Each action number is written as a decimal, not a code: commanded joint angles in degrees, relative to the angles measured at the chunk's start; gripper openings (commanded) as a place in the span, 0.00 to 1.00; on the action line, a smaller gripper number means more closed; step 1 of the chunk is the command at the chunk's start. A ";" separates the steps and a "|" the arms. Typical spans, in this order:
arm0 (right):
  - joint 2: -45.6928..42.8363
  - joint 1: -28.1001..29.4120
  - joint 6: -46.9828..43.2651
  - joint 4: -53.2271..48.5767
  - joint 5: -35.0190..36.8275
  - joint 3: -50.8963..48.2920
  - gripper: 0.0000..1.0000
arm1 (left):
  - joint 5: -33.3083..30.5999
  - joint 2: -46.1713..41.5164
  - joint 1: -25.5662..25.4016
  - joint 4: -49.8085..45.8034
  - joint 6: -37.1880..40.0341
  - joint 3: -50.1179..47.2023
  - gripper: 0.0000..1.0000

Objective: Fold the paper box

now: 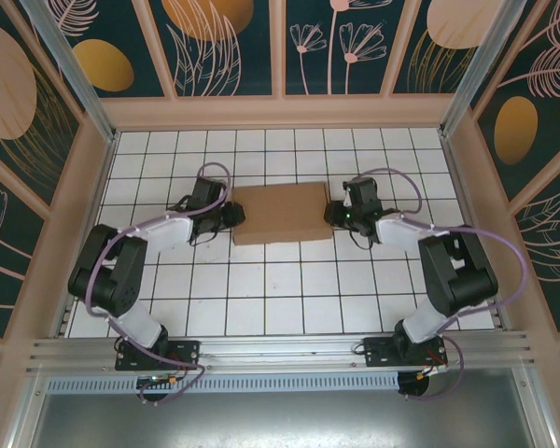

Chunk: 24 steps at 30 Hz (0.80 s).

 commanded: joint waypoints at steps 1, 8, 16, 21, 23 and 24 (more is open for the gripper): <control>5.94 -0.28 -2.13 -3.42 -1.85 5.13 0.30 | -1.04 5.60 1.68 -2.56 4.08 6.04 0.35; 9.86 -0.41 -1.85 -3.85 -2.27 9.22 0.32 | -1.41 10.79 2.82 -4.72 4.93 13.00 0.41; -5.76 -0.73 -7.75 -4.32 5.53 9.30 0.88 | -8.49 -4.28 2.95 -6.39 10.44 14.42 0.99; -21.57 3.42 -15.42 2.43 16.45 3.26 0.99 | -16.89 -26.04 3.02 7.40 16.21 1.63 0.99; -27.32 4.64 -18.50 9.56 18.99 -2.25 0.99 | -21.50 -33.55 3.00 16.90 16.31 -7.79 0.99; -29.96 4.96 -19.38 14.88 21.03 -5.42 0.99 | -25.58 -36.88 2.98 21.36 16.32 -12.40 0.99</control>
